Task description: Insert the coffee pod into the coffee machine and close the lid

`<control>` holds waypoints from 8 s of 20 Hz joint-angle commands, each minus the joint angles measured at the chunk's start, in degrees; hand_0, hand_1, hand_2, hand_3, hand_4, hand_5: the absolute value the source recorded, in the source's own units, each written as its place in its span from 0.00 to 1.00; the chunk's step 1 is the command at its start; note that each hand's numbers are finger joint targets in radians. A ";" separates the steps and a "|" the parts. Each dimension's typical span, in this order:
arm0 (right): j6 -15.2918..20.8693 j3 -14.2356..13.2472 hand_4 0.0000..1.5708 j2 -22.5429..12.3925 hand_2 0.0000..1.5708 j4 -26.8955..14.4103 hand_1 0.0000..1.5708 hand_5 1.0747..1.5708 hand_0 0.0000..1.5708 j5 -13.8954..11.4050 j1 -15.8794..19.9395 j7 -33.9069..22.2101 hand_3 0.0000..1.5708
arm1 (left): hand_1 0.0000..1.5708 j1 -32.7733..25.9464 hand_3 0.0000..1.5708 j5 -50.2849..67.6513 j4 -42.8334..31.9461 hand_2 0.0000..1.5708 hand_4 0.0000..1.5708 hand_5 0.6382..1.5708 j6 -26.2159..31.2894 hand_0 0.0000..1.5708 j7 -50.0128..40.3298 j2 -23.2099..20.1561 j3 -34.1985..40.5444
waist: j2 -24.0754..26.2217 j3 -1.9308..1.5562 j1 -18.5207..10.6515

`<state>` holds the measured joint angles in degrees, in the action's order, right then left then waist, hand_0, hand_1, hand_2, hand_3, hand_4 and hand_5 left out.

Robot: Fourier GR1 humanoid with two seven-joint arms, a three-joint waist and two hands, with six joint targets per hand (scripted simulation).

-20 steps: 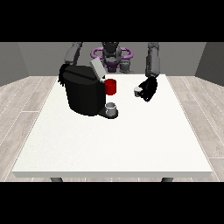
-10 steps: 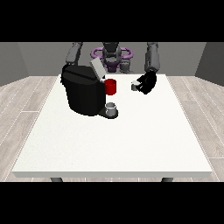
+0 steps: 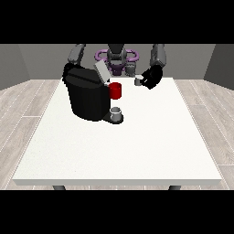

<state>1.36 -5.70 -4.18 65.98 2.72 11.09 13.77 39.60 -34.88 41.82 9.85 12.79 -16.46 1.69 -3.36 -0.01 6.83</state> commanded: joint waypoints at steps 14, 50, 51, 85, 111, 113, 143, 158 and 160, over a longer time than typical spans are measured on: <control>-2.91 -3.69 0.15 -3.42 0.00 -5.02 0.00 1.00 0.00 2.98 2.84 1.83 0.00 | 0.86 11.04 0.89 3.57 7.80 0.91 0.42 1.00 5.73 0.86 -14.00 5.00 2.65 | 0.45 0.00 0.07; -8.31 -0.32 0.17 -4.09 0.00 -6.46 0.00 1.00 0.00 1.14 13.98 7.15 0.00 | 0.92 29.37 0.87 6.10 -3.99 0.93 0.41 1.00 3.25 0.92 -12.07 -10.75 12.85 | -18.34 0.02 9.30; -6.81 -1.55 0.16 -3.53 0.00 -7.43 0.00 1.00 0.00 1.98 15.44 5.89 0.00 | 0.95 27.08 0.87 4.91 -2.83 0.94 0.40 1.00 0.60 0.95 -10.87 -7.05 10.86 | -17.77 0.01 7.93; -3.80 15.16 0.18 4.08 0.00 7.61 0.00 1.00 0.00 -3.09 -10.61 2.76 0.00 | 0.00 -23.62 0.00 22.76 -3.01 0.00 0.16 1.00 10.73 0.00 9.79 9.89 17.04 | 25.11 0.09 -2.91; 9.26 13.13 0.15 3.42 0.00 18.05 0.00 1.00 0.00 -15.00 7.93 -10.05 0.00 | 0.00 -34.19 0.00 28.76 19.65 0.00 0.12 1.00 15.61 0.00 16.38 10.29 9.98 | 6.12 0.01 -12.16; 11.32 12.01 0.22 4.16 0.00 14.34 0.00 1.00 0.00 -14.17 10.17 -7.89 0.00 | 0.00 -32.78 0.00 28.10 21.44 0.00 0.13 1.00 14.10 0.00 15.66 11.34 8.51 | 4.13 0.01 -12.62; 7.99 1.77 0.28 -0.38 0.00 -5.08 0.00 1.00 0.00 -10.62 27.40 0.68 0.00 | 0.00 -29.76 0.00 32.23 22.53 0.00 0.23 1.00 13.30 0.00 16.68 8.71 9.43 | -6.27 0.03 -13.68; 16.57 7.84 0.25 3.99 0.00 -5.99 0.00 1.00 0.00 -18.23 37.31 -9.29 0.00 | 0.00 -25.69 0.00 33.30 20.82 0.00 0.25 1.00 15.93 0.00 12.68 6.98 8.57 | -5.98 0.07 -19.36; 15.43 6.13 0.24 0.65 0.00 -8.04 0.00 1.00 0.00 -18.49 39.79 -8.62 0.00 | 0.00 -27.42 0.00 33.34 22.88 0.00 0.24 1.00 16.50 0.00 12.92 10.00 6.10 | -6.21 0.03 -21.69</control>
<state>16.29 -0.92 -2.79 59.70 -13.03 46.28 5.08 11.78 -1.38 64.29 25.86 25.86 -8.00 9.43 -8.49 -0.21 -12.13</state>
